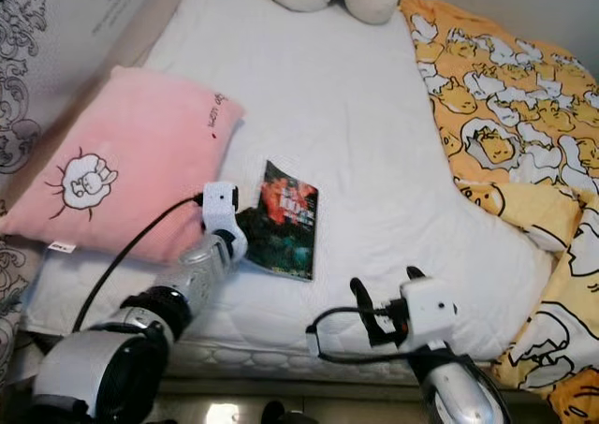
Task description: Clean up the room
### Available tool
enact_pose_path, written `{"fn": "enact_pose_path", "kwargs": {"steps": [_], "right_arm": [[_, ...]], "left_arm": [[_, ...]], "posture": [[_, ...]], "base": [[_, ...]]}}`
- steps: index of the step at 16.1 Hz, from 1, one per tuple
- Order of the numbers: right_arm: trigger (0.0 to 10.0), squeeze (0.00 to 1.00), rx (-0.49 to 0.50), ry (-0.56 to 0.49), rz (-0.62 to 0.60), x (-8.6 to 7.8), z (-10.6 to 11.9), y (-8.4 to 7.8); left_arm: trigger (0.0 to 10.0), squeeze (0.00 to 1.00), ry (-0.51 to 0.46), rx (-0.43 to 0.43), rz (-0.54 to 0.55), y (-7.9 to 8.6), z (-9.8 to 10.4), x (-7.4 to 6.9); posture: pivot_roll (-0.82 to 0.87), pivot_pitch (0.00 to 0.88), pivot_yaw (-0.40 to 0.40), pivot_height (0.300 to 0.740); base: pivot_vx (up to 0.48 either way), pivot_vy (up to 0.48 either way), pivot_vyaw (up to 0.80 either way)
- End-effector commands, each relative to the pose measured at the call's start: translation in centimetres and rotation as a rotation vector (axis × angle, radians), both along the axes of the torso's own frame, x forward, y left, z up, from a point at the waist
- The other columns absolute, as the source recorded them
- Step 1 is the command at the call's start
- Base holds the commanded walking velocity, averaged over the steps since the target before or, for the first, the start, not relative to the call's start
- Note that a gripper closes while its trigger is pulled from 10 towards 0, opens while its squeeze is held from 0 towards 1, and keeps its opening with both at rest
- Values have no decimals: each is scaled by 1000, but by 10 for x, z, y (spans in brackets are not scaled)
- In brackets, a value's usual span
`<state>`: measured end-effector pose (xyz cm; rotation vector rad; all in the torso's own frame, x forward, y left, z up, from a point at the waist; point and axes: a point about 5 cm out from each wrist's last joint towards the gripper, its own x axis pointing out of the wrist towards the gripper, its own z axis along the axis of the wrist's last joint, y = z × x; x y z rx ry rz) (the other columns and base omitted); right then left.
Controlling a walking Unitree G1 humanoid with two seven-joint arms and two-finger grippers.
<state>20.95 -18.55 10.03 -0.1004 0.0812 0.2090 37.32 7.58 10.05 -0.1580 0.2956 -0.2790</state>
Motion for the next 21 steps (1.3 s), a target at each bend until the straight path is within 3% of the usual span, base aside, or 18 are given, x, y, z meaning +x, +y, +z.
{"fn": "enact_pose_path", "kwargs": {"steps": [1,5,9,10,16,18,21], "right_arm": [[10000,0,-13,33,-18,-2,-6,-4],[10000,0,-11,39,-13,0,-8,-2],[10000,0,-13,30,-22,2,-7,-3],[10000,0,-13,30,-23,3,-7,-4],[10000,0,-10,32,-19,5,-9,-2],[10000,0,-6,32,-22,5,-10,-1],[10000,0,-3,34,-21,6,-11,1]], "left_arm": [[10000,0,-64,153,-25,-1,4,2],[10000,0,-133,337,-29,11,14,9],[10000,0,-120,413,-10,22,13,10],[10000,1000,-116,420,-8,24,13,10],[10000,1000,-146,495,-44,30,21,15],[10000,1000,-240,601,-82,27,36,21],[10000,1000,-317,649,-111,21,52,25]], "posture": [[-187,227,-189,740],[-181,216,-188,740],[-179,210,-183,740],[-176,209,-184,740],[-171,205,-181,740],[-166,202,-175,740],[-159,195,-165,740]], "base": [[0,0,0],[0,0,0],[0,0,0],[0,0,0],[0,0,0],[0,0,0],[0,0,0]]}}
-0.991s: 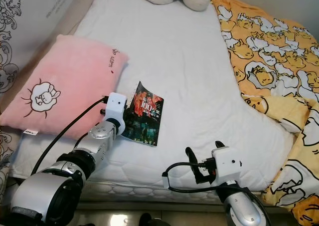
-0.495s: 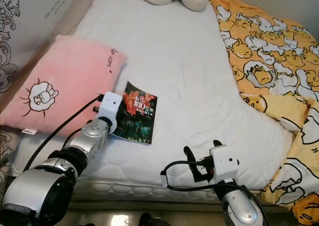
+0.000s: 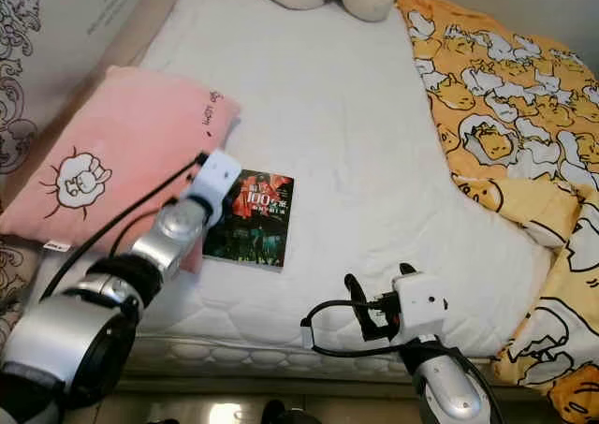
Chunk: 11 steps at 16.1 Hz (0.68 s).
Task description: Clean up the room
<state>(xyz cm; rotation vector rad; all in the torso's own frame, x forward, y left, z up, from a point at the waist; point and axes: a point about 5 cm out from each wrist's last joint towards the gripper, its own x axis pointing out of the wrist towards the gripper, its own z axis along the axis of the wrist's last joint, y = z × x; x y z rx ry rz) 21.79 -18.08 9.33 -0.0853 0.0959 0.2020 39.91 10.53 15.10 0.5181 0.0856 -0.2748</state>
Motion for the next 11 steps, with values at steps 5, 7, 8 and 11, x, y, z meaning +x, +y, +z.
{"fn": "enact_pose_path", "kwargs": {"steps": [5,7,8,11], "right_arm": [[10000,0,32,-61,-104,12,-1,-7],[10000,0,66,-65,-195,19,-8,-14],[10000,0,66,-65,-195,19,-8,-14],[10000,0,114,-67,-309,25,-14,-25]], "left_arm": [[10000,1000,29,-374,-194,-37,-6,-16],[10000,980,9,-477,-216,-43,-21,-36],[10000,980,9,-477,-216,-43,-21,-36],[10000,0,-77,-618,-198,-34,-22,-60]], "posture": [[-67,49,-69,740],[-2,0,-39,740],[-2,0,-39,740],[16,0,-27,740]], "base": [[0,0,0],[0,0,0],[0,0,0],[0,0,0]]}}
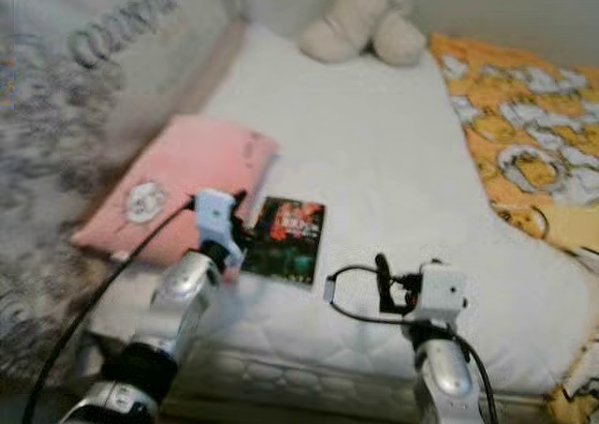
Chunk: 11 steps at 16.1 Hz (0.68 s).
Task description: Clean up the room
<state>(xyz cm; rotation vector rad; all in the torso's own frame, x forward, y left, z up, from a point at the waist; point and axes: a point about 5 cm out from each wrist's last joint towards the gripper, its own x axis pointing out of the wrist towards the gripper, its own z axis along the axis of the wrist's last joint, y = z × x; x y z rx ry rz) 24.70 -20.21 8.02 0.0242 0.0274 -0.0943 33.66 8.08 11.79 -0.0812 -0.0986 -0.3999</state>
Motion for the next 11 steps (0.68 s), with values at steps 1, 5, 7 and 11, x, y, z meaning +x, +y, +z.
{"fn": "enact_pose_path", "kwargs": {"steps": [1,5,7,11], "right_arm": [[10000,0,-37,18,-30,4,-5,-5],[10000,0,-49,54,-20,19,-17,8],[10000,0,-75,62,5,21,-19,12],[10000,0,57,-4,-22,23,-15,13]], "left_arm": [[10000,0,41,-2,125,19,-16,-4],[10000,0,92,52,95,22,-39,-17],[10000,0,74,31,30,13,-31,-17],[10000,0,50,28,99,23,-29,-11]], "posture": [[46,0,-24,740],[39,0,6,740],[41,0,9,740],[27,0,6,740]], "base": [[0,-480,0],[0,-480,0],[0,-480,0],[0,-480,0]]}}
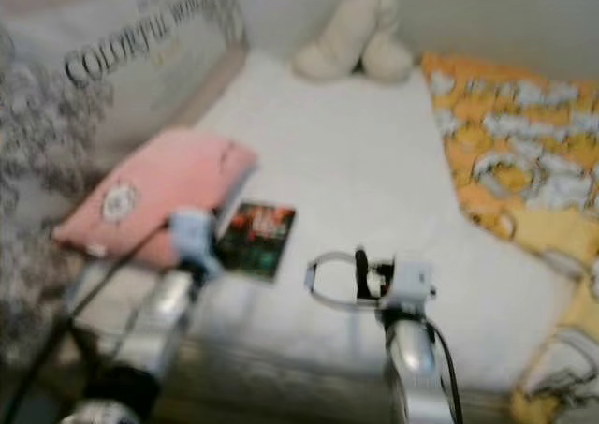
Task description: Clean up the room
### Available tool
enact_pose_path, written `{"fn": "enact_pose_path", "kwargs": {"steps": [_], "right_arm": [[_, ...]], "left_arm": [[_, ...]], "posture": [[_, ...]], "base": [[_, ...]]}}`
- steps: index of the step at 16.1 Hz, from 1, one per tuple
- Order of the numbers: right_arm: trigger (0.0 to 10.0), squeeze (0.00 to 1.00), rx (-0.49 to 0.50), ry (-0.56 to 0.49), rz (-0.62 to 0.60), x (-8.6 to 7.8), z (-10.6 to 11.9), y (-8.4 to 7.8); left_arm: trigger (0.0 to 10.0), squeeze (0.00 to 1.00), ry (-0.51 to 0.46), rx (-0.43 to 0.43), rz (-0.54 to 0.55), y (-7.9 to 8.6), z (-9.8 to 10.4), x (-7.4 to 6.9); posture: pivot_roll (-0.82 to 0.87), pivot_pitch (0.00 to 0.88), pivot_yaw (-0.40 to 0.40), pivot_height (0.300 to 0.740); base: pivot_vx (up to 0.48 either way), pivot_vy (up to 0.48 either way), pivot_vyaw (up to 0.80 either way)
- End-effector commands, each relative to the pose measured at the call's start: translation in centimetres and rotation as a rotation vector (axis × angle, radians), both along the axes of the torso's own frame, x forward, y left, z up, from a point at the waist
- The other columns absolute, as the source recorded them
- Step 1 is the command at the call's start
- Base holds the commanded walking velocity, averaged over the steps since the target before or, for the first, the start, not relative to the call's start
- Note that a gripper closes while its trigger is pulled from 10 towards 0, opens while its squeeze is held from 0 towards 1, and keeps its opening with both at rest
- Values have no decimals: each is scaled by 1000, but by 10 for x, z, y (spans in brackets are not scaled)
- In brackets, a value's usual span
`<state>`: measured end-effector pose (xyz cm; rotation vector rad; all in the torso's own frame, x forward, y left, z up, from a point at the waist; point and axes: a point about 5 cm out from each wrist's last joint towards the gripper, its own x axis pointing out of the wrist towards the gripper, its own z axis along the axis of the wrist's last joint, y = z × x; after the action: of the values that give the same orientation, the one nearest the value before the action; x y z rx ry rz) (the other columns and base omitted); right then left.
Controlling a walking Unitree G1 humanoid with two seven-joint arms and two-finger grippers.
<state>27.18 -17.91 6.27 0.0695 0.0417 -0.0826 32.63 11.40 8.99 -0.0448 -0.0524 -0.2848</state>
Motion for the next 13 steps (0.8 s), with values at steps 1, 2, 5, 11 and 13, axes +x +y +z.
{"fn": "enact_pose_path", "kwargs": {"steps": [1,2,5,11,13], "right_arm": [[10000,0,-8,-18,-40,-2,2,-11],[10000,1000,-43,-10,-40,-3,0,-11],[10000,1000,-52,-37,-18,1,2,-8],[10000,1000,-54,-68,23,5,4,-1],[10000,1000,-64,-63,32,4,3,-1]], "left_arm": [[10000,0,-5,-2,-22,-8,1,0],[10000,0,12,-3,-26,-8,3,2],[10000,1000,-16,-28,-60,-15,9,3],[10000,1000,5,-23,-45,-17,4,2],[10000,1000,8,-13,-44,-17,3,3]], "posture": [[27,0,6,740],[30,0,3,740],[40,0,-2,740],[45,0,-3,740],[46,0,-7,740]], "base": [[0,-480,0],[0,-480,0],[0,-472,0],[0,-469,0],[0,-469,0]]}}
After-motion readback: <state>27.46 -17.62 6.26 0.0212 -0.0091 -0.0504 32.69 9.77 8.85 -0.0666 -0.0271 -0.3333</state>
